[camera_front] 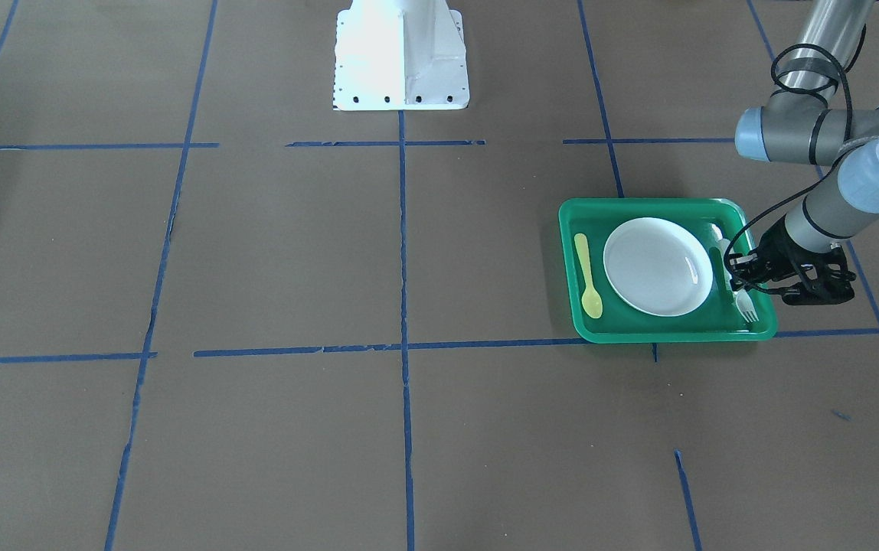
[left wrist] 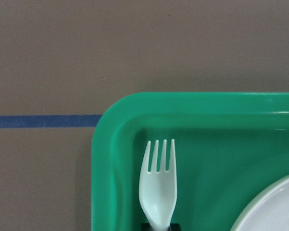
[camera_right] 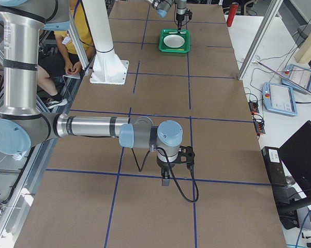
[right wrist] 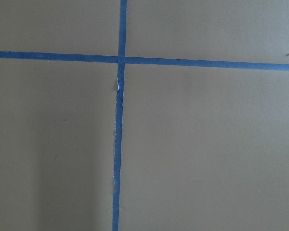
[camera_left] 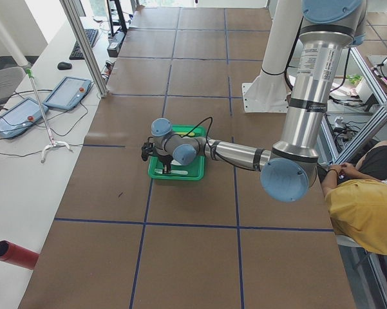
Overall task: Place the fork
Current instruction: 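Lower the fork onto the tray beside the plate and open the left gripper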
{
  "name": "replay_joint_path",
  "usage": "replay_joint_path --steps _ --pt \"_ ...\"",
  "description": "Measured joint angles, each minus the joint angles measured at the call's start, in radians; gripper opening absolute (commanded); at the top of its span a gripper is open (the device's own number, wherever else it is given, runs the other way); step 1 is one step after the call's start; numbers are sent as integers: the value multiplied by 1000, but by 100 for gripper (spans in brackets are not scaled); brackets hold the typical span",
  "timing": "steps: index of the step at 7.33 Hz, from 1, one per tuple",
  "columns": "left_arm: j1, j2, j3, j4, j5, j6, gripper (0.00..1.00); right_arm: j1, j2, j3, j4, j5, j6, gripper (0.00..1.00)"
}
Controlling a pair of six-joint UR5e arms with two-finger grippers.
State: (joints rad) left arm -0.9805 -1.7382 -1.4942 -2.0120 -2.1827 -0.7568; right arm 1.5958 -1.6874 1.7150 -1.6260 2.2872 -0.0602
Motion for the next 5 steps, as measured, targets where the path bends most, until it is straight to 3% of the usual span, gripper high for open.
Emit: replay_joint_path --steps 1,2,5 --pt "0 0 1 -1 0 0 37 0 0 0 0 0 0 100" --pt "0 0 0 -2 0 -1 44 0 0 0 0 0 0 100" --pt "0 0 -9 -2 -1 -1 44 0 0 0 0 0 0 100"
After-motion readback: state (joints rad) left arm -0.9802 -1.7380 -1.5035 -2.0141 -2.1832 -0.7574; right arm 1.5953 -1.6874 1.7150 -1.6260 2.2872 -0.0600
